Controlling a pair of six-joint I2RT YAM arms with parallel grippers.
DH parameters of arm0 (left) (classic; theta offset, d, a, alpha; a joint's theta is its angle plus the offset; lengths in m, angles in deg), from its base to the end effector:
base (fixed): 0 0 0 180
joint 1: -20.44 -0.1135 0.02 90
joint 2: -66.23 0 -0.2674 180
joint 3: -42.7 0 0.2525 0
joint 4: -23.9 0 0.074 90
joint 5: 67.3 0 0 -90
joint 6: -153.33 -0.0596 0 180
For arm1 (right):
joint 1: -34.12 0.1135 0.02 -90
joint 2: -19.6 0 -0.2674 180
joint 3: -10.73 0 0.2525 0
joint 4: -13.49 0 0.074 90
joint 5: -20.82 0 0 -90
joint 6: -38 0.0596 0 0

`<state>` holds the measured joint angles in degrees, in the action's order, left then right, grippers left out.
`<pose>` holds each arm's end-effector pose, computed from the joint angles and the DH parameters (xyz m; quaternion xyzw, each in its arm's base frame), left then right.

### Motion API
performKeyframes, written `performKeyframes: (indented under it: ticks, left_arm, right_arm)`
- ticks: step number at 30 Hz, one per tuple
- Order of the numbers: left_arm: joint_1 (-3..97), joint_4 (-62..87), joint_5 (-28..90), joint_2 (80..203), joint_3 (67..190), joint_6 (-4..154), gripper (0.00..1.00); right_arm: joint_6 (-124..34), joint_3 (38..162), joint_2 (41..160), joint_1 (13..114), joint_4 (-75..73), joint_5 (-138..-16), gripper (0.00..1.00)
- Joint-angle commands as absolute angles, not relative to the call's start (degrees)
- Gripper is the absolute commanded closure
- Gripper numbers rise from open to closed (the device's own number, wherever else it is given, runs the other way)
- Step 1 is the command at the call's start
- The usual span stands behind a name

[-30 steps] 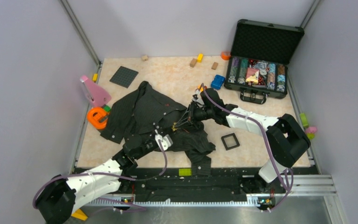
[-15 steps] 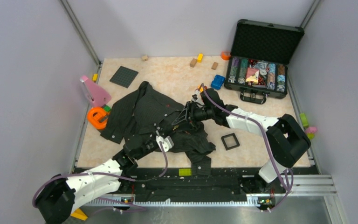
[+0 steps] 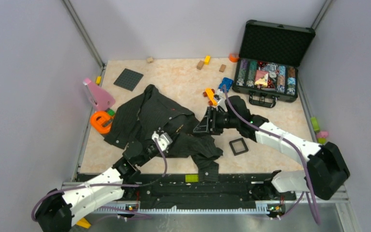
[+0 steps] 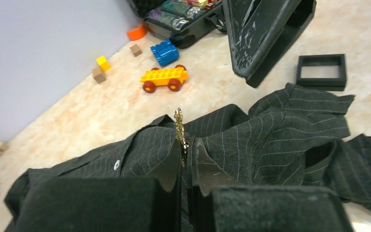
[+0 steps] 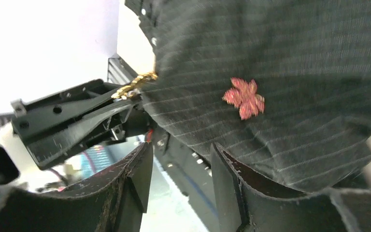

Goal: Remove the brooch from the garment
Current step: Remove the brooch from the clothes.

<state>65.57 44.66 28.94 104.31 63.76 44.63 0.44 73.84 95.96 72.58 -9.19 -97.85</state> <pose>0.1252 -0.1349 0.2132 0.3946 0.5585 -0.2028 0.7009 0.2210 0.2121 0.2414 -0.0067 0.8703 0.4685 0.1518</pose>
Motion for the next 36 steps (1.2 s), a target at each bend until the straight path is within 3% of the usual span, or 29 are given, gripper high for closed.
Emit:
performKeyframes:
  ticks: [1,6,10,21,24,27,30,36]
  left_arm:
    - [65.81,39.84,33.14,102.69,69.61,54.18,1.00]
    - [65.80,32.09,37.25,102.42,75.49,62.90,1.00]
    - [65.86,30.74,36.98,102.05,76.90,66.43,1.00]
    - [65.77,30.73,38.82,101.24,77.72,70.04,1.00]
    - [65.77,30.88,40.86,101.75,78.15,70.60,1.00]
    - [65.73,30.20,42.68,102.16,78.78,70.47,1.00]
    - [65.76,28.84,43.87,102.83,79.82,70.10,1.00]
    - [65.74,26.64,47.82,104.47,82.03,69.21,1.00]
  right_arm:
    - [-17.69,69.69,87.17,72.60,1.82,-93.99,0.51]
    - [-29.07,67.99,84.51,76.94,9.15,-97.02,0.44]
    - [-33.99,71.38,88.51,83.53,7.14,-93.72,0.46]
    - [-33.57,71.69,89.06,84.24,2.69,-86.92,1.00]
    - [-33.50,71.89,88.78,84.00,-0.07,-84.02,1.00]
    - [-33.56,71.29,88.23,82.34,-1.48,-87.41,0.74]
    - [-34.35,67.69,85.38,79.87,3.22,-93.82,0.65]
    - [-40.77,61.85,77.81,78.15,11.39,-102.69,0.62]
